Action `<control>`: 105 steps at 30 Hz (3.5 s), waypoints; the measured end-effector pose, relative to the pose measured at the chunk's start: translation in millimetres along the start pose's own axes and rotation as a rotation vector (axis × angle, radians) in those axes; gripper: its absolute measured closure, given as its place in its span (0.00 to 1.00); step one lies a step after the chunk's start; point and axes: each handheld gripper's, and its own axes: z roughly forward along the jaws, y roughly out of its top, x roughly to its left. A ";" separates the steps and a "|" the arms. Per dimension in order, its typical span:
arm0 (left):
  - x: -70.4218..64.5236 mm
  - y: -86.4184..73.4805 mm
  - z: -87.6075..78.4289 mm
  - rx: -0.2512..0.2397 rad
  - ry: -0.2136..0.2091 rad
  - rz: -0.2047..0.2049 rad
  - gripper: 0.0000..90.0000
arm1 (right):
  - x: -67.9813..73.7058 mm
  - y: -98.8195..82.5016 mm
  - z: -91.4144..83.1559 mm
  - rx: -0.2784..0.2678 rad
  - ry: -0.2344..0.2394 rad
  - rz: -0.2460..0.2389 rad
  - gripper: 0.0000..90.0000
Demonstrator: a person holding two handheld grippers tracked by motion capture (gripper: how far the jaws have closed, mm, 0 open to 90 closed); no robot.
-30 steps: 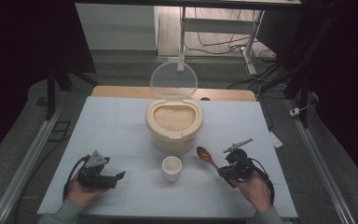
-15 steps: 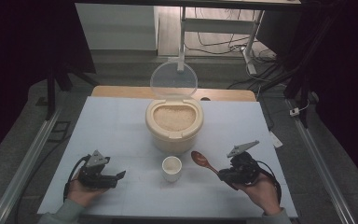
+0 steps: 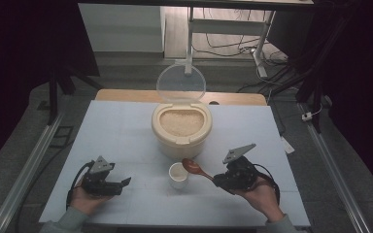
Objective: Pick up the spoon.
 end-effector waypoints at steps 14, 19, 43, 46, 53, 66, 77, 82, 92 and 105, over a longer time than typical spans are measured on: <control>-0.3 0.5 0.0 -0.003 -0.003 0.000 0.18 | 12.6 28.5 12.1 -0.001 0.060 -0.095 0.88; -0.9 1.3 -0.6 -0.004 -0.006 0.005 0.18 | 13.2 34.4 18.2 0.003 0.070 -0.118 0.88; -71.8 82.0 -23.4 -0.043 -0.226 0.279 0.21 | 24.4 47.4 30.6 0.016 0.097 -0.207 0.88; -84.8 95.2 -21.3 -0.024 -0.257 0.339 0.22 | 26.6 49.3 32.2 0.024 0.094 -0.223 0.88; -100.9 118.6 -4.8 0.041 -0.320 0.422 0.31 | 30.8 51.5 35.3 0.025 0.107 -0.253 0.88; -111.2 129.3 15.3 0.163 -0.405 0.486 0.49 | 38.7 54.3 37.9 0.034 0.107 -0.312 0.88; -114.1 129.2 25.9 0.231 -0.433 0.517 0.63 | 45.1 55.6 38.4 0.036 0.099 -0.364 0.88; -118.6 127.7 31.3 0.264 -0.443 0.542 0.69 | 48.2 56.3 37.6 0.042 0.091 -0.413 0.88; -126.0 121.9 36.7 0.315 -0.497 0.623 0.86 | 57.4 55.0 39.5 0.045 0.101 -0.515 0.88; -116.3 123.2 31.6 0.229 -0.421 0.551 0.87 | 40.1 50.9 20.1 -0.146 0.047 -0.333 0.68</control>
